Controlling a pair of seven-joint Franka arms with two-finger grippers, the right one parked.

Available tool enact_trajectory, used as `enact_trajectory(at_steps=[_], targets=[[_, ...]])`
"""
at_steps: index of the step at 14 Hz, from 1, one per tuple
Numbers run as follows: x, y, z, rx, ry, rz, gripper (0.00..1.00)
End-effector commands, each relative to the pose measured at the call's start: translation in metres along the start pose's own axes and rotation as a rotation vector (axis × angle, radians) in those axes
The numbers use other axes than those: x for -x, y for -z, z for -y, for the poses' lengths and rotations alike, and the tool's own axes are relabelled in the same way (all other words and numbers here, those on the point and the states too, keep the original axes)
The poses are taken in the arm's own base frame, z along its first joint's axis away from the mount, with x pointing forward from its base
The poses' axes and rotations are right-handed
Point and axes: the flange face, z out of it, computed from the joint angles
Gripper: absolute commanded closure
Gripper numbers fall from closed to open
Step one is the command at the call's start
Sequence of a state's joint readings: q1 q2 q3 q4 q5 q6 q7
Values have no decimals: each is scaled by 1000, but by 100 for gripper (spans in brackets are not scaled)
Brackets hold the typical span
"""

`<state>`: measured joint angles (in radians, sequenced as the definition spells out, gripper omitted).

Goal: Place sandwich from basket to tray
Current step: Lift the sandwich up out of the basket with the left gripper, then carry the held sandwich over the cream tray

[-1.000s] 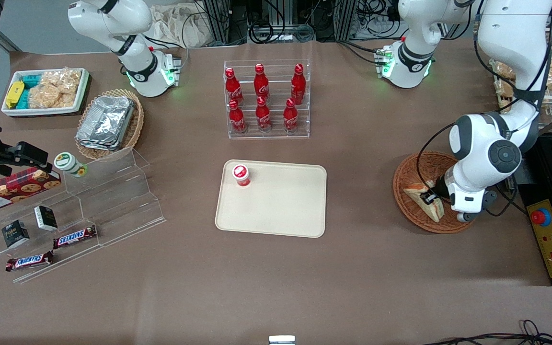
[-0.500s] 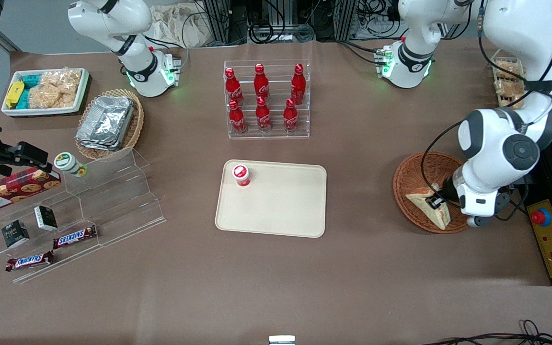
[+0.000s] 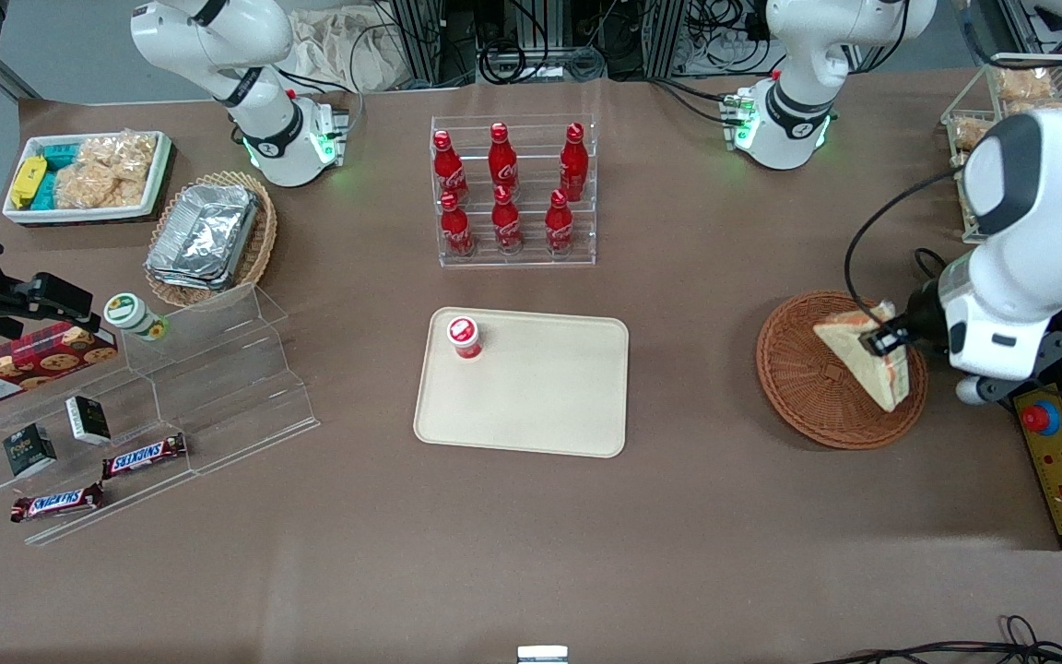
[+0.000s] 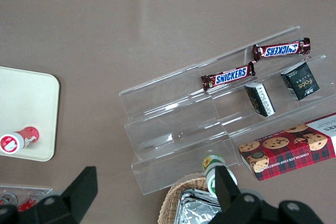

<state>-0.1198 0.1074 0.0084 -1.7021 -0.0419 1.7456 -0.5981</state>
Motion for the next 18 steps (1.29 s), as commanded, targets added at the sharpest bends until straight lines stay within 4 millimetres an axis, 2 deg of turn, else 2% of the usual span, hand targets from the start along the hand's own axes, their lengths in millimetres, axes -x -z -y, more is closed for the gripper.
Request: enact_trajectory(at_steps=[1, 3, 5, 7, 9, 12, 14, 15, 17, 18], targets=[[31, 59, -27, -17, -80, 11, 63], [60, 87, -49, -20, -136, 15, 63], [95, 97, -78, -20, -207, 17, 63], [138, 97, -113, -33, -229, 0, 63], [182, 89, -150, -60, -264, -32, 63], [202, 43, -198, -43, -305, 2, 63], [202, 7, -224, -25, -317, 26, 63], [201, -15, -237, -33, -323, 19, 63], [211, -71, -273, -38, -327, 1, 63], [206, -98, -284, -38, -321, -4, 63]])
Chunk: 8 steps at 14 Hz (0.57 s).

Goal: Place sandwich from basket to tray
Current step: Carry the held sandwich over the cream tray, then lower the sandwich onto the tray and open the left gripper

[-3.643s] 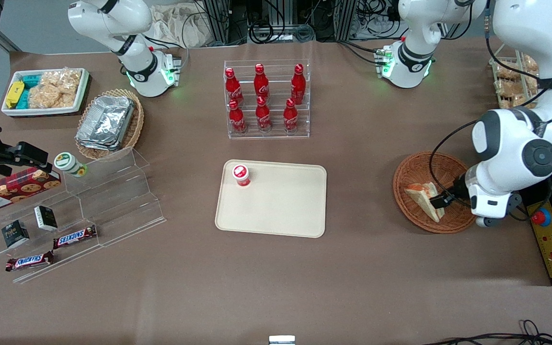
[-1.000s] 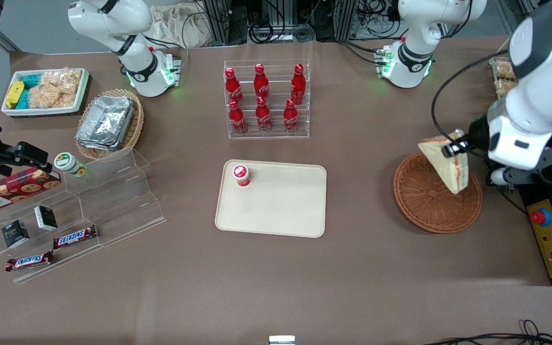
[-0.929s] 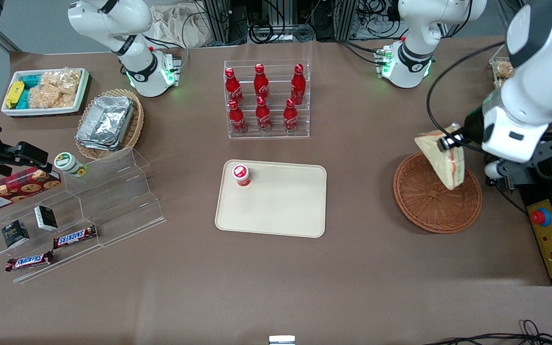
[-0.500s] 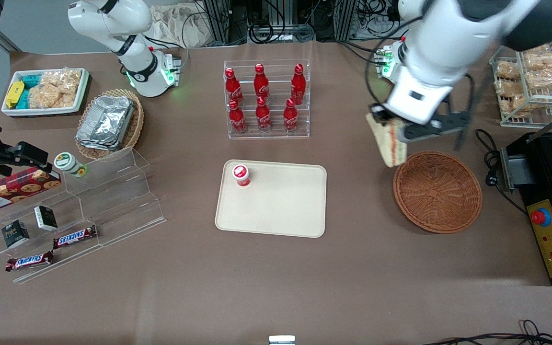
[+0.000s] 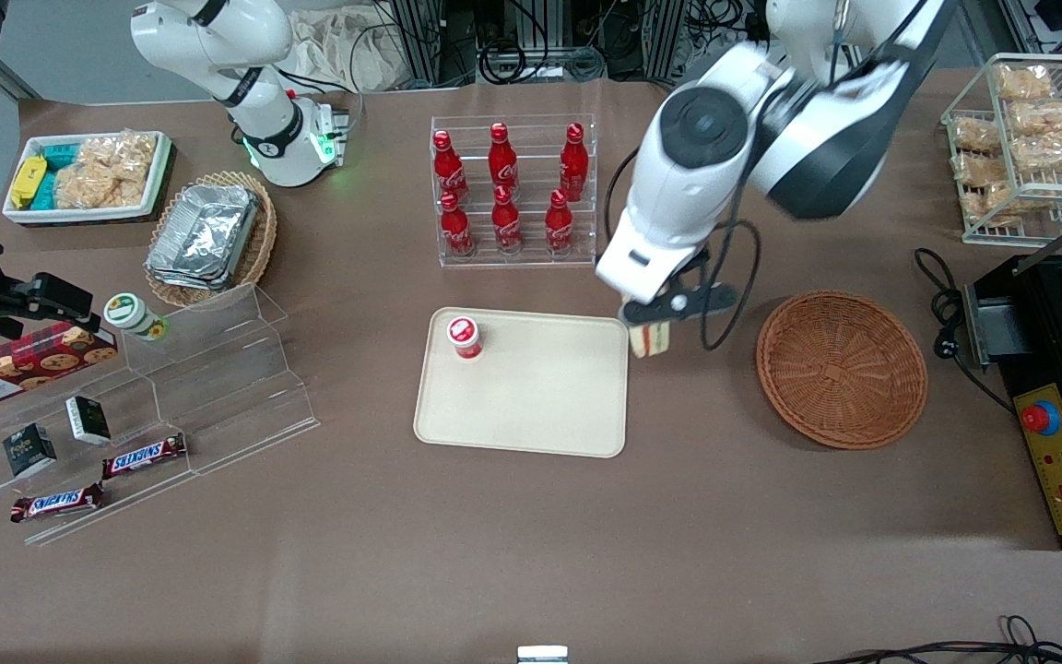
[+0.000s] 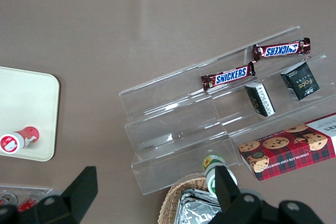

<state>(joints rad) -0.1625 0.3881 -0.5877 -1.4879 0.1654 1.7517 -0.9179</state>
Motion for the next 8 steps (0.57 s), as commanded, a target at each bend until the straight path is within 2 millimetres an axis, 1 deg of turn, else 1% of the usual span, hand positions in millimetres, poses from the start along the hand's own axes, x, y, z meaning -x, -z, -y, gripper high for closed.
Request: enact_trajectory(at_steps=[1, 3, 5, 8], targets=[[-17, -66, -33, 10, 28, 4, 63], [-18, -111, -53, 10, -1, 7, 63], [-23, -149, -61, 9, -3, 9, 63], [-20, -190, -72, -5, -25, 10, 63]])
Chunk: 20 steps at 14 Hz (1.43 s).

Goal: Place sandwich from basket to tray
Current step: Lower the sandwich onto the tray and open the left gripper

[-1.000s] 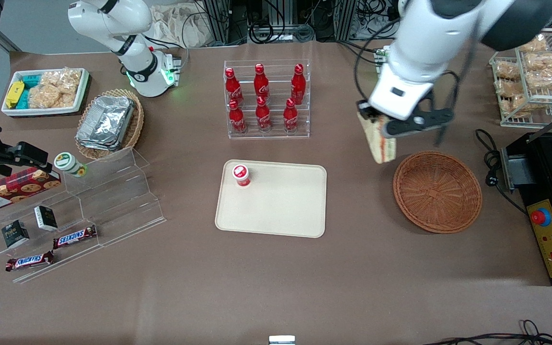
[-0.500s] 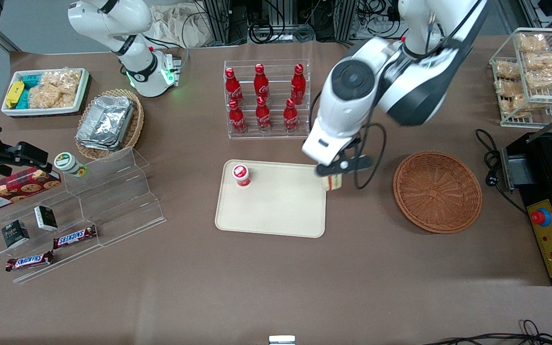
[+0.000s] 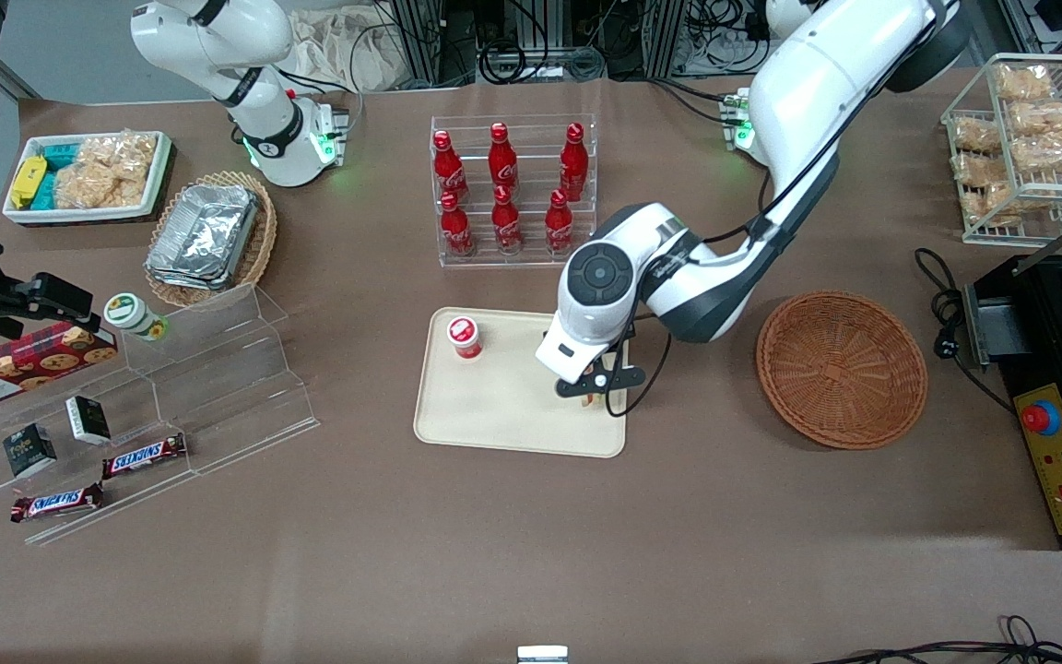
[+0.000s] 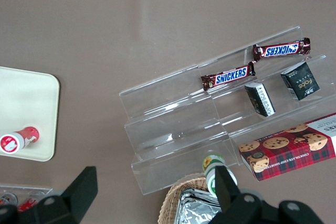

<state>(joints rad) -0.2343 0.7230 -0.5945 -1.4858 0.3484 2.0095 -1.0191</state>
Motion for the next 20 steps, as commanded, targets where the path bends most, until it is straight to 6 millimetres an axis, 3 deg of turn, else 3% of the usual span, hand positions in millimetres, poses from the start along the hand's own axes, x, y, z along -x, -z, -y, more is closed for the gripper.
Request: enact_trajectory(at_steps=[1, 6, 7, 8, 9, 10, 15, 17, 20], targets=[[-2, -20, -11, -6, 1, -10, 63], [-7, -45, -11, -22, 8, -21, 57], [-7, -43, -12, -21, 9, -24, 46], [-7, -39, -12, -18, 13, -29, 11], [-8, -33, -12, -14, 42, -41, 0], [-12, -25, -10, -5, 95, -52, 0], [-12, 91, 5, 66, 293, -207, 0], [-11, 141, 24, 85, 403, -269, 0], [-29, 194, 80, 43, 487, -305, 0]])
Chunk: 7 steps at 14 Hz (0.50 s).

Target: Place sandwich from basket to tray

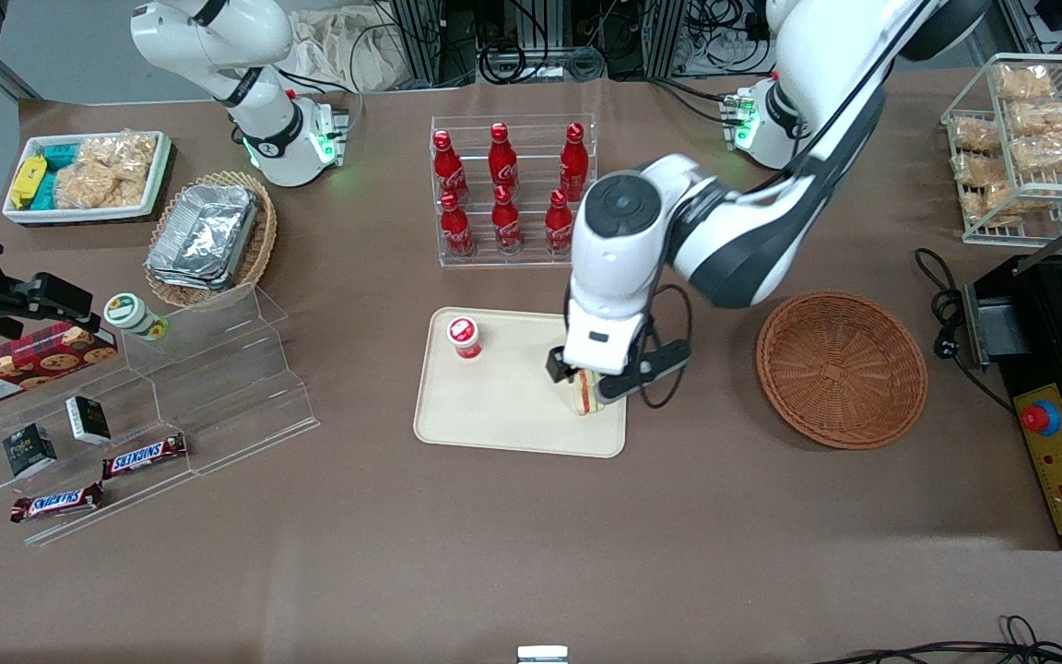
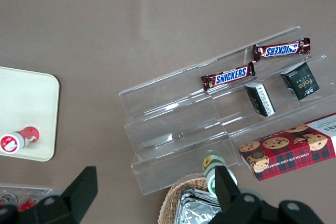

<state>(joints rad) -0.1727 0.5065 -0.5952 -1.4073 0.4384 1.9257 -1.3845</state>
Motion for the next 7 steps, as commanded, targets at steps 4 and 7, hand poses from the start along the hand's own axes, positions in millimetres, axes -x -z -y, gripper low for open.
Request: enact_trajectory(at_steps=[4, 7], targets=[[-71, 46, 62, -42, 22, -36, 0], [-104, 63, 101, -81, -87, 32, 0]])
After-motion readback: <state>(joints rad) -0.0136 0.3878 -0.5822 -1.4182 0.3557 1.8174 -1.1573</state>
